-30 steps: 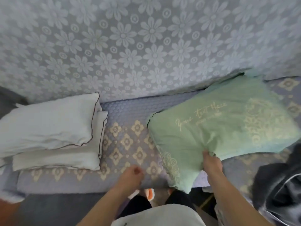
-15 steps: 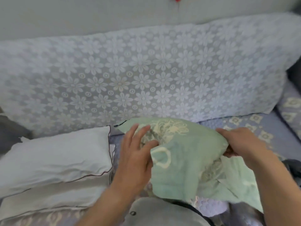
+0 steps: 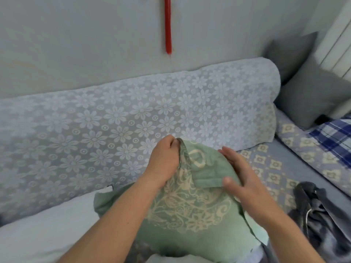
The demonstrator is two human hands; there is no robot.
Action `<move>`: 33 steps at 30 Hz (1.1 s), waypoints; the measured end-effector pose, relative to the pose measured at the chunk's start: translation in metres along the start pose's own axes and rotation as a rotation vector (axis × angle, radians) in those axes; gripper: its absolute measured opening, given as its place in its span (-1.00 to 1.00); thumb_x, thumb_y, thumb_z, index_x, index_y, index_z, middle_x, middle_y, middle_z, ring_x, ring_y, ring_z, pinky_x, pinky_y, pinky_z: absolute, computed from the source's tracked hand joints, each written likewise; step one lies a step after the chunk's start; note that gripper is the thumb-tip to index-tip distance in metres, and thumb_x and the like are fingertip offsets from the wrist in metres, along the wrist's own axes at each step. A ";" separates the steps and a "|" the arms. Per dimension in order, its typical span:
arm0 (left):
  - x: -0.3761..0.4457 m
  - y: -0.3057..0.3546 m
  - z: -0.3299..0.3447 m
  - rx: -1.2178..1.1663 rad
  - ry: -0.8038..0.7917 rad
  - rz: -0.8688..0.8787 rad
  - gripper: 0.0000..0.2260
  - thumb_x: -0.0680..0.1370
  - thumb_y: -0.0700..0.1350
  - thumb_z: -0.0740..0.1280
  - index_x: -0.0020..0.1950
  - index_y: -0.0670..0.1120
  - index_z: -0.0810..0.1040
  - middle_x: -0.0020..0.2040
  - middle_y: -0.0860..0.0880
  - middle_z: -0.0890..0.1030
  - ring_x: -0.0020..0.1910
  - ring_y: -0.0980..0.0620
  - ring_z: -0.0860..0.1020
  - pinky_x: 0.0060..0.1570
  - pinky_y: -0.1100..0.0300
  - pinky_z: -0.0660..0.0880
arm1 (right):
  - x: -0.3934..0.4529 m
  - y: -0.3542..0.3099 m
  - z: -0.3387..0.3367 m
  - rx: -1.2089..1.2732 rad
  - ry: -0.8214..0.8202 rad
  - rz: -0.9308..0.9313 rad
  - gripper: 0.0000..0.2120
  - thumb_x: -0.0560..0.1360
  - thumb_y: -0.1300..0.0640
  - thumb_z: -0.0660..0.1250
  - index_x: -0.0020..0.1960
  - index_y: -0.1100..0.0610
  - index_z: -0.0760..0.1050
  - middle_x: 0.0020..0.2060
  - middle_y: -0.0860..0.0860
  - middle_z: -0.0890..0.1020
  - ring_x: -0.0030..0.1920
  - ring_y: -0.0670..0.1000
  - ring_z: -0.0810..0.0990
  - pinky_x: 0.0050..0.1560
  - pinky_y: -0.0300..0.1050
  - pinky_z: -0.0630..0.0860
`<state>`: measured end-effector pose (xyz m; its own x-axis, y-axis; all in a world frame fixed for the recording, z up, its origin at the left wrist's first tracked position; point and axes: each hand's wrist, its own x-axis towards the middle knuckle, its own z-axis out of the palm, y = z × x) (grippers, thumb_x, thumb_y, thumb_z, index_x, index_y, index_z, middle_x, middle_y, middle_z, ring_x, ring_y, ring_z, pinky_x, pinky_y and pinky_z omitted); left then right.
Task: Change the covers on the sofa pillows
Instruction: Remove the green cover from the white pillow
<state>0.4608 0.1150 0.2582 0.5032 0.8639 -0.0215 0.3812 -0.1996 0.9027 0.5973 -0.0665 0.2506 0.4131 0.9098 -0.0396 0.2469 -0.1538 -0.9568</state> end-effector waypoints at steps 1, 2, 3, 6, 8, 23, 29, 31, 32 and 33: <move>0.000 -0.002 0.003 -0.055 -0.033 -0.047 -0.70 0.70 -0.03 0.15 -0.19 -0.11 0.41 -0.27 -0.01 0.45 -0.28 0.07 0.40 -0.21 0.14 0.33 | -0.001 0.005 0.008 -0.112 0.013 -0.040 -0.19 0.37 -0.21 0.53 0.52 -0.24 0.23 0.36 -0.39 0.40 0.32 -0.34 0.42 0.27 -0.31 0.44; -0.001 -0.001 0.005 -0.096 -0.072 -0.064 -0.71 0.70 -0.02 0.15 -0.18 -0.09 0.43 -0.27 -0.02 0.45 -0.26 0.04 0.40 -0.18 0.09 0.34 | 0.001 0.012 0.014 -0.268 0.063 -0.092 -0.20 0.41 -0.11 0.54 0.53 -0.22 0.21 0.36 -0.41 0.36 0.34 -0.37 0.36 0.30 -0.36 0.36; -0.005 0.001 0.004 -0.119 -0.105 -0.055 -0.72 0.69 -0.02 0.17 -0.19 -0.06 0.43 -0.29 0.00 0.44 -0.28 0.04 0.39 -0.18 0.07 0.34 | 0.007 0.017 0.020 -0.362 0.131 -0.157 -0.34 0.45 -0.02 0.52 0.47 -0.20 0.32 0.30 -0.39 0.41 0.31 -0.35 0.37 0.28 -0.40 0.32; -0.017 0.000 -0.007 -0.142 -0.225 0.092 -0.76 0.69 -0.01 0.23 -0.15 -0.04 0.47 -0.31 0.09 0.44 -0.34 0.15 0.38 -0.22 0.23 0.36 | 0.024 0.014 0.026 -0.425 0.390 -0.128 -0.80 0.61 0.16 0.33 -0.19 0.00 0.50 -0.27 -0.15 0.58 -0.20 -0.10 0.53 -0.20 -0.41 0.37; -0.023 -0.018 -0.024 -0.091 -0.363 0.136 -0.91 0.64 0.06 0.32 0.03 0.07 0.55 -0.15 0.20 0.57 -0.24 0.24 0.51 -0.15 0.35 0.46 | 0.034 0.008 0.022 -0.385 0.455 -0.051 -0.64 0.66 0.11 0.24 -0.32 0.01 0.35 -0.44 -0.07 0.44 -0.39 -0.03 0.39 -0.39 -0.27 0.30; 0.022 -0.132 -0.103 -0.336 0.345 -0.263 -0.76 0.55 0.04 0.22 -0.03 0.02 0.66 -0.07 -0.12 0.70 0.02 -0.24 0.65 0.12 -0.22 0.58 | 0.085 -0.049 -0.016 -0.508 0.574 -0.150 -0.66 0.67 0.06 0.19 -0.18 0.27 0.38 -0.32 0.08 0.43 -0.29 0.11 0.35 -0.28 0.01 0.17; 0.060 0.016 -0.137 -0.644 0.114 -0.113 -0.77 0.62 -0.31 0.22 -0.13 -0.12 0.60 -0.31 -0.03 0.67 -0.32 0.05 0.65 -0.31 0.21 0.59 | 0.087 -0.046 -0.056 -0.457 0.626 0.053 -0.64 0.69 0.04 0.14 -0.14 0.28 0.43 -0.27 0.15 0.50 -0.26 0.15 0.44 -0.27 0.02 0.26; 0.087 0.061 -0.131 -0.646 0.093 -0.060 -0.77 0.62 -0.33 0.19 -0.16 -0.11 0.51 -0.39 -0.06 0.55 -0.46 0.04 0.57 -0.45 0.21 0.53 | 0.093 -0.028 -0.076 -0.329 0.616 0.173 -0.65 0.68 0.01 0.17 -0.14 0.25 0.47 -0.23 0.14 0.54 -0.24 0.12 0.47 -0.23 -0.01 0.34; 0.101 0.080 -0.116 -0.621 0.077 -0.012 -0.77 0.63 -0.34 0.15 -0.13 -0.10 0.47 -0.38 -0.08 0.52 -0.47 0.02 0.57 -0.45 0.18 0.53 | 0.098 -0.016 -0.088 -0.258 0.610 0.241 -0.66 0.65 -0.03 0.20 -0.09 0.22 0.51 -0.17 0.15 0.58 -0.18 0.13 0.52 -0.14 0.02 0.44; 0.111 0.096 -0.096 -0.581 0.032 0.048 -0.79 0.64 -0.35 0.12 -0.05 -0.10 0.45 -0.33 -0.10 0.53 -0.43 -0.01 0.60 -0.39 0.15 0.56 | 0.105 -0.005 -0.100 -0.194 0.599 0.302 -0.69 0.62 -0.07 0.23 -0.06 0.18 0.53 -0.09 0.16 0.61 -0.10 0.17 0.56 -0.03 0.10 0.53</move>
<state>0.4784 0.2359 0.3843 0.4827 0.8752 0.0303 -0.1338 0.0395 0.9902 0.7269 -0.0089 0.2796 0.8870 0.4555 -0.0762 0.1742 -0.4829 -0.8582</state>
